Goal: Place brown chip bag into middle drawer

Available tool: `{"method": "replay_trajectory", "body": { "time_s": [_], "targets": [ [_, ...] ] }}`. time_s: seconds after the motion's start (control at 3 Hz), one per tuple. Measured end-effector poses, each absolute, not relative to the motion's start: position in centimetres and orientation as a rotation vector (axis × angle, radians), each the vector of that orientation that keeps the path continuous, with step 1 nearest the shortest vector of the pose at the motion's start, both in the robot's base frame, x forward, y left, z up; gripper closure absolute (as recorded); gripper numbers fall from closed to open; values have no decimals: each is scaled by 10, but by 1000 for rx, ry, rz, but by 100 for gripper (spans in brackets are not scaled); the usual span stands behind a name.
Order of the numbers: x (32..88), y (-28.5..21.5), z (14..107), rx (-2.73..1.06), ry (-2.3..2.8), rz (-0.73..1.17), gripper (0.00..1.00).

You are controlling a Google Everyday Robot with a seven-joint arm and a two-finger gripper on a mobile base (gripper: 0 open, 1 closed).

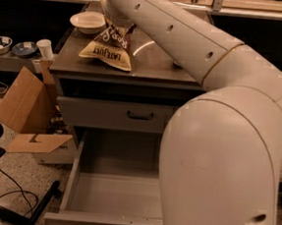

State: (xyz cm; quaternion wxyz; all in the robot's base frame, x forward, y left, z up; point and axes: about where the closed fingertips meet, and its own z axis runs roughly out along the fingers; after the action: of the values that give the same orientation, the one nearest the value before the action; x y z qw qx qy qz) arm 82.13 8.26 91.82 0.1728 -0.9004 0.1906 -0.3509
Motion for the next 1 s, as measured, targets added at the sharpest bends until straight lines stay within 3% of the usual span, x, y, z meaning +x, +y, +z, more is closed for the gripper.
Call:
{"method": "replay_trajectory", "body": {
  "time_s": [0.33, 1.0],
  "targets": [
    [821, 83, 918, -2554, 541, -995, 100],
    [771, 71, 994, -2647, 447, -1193, 100]
  ]
}}
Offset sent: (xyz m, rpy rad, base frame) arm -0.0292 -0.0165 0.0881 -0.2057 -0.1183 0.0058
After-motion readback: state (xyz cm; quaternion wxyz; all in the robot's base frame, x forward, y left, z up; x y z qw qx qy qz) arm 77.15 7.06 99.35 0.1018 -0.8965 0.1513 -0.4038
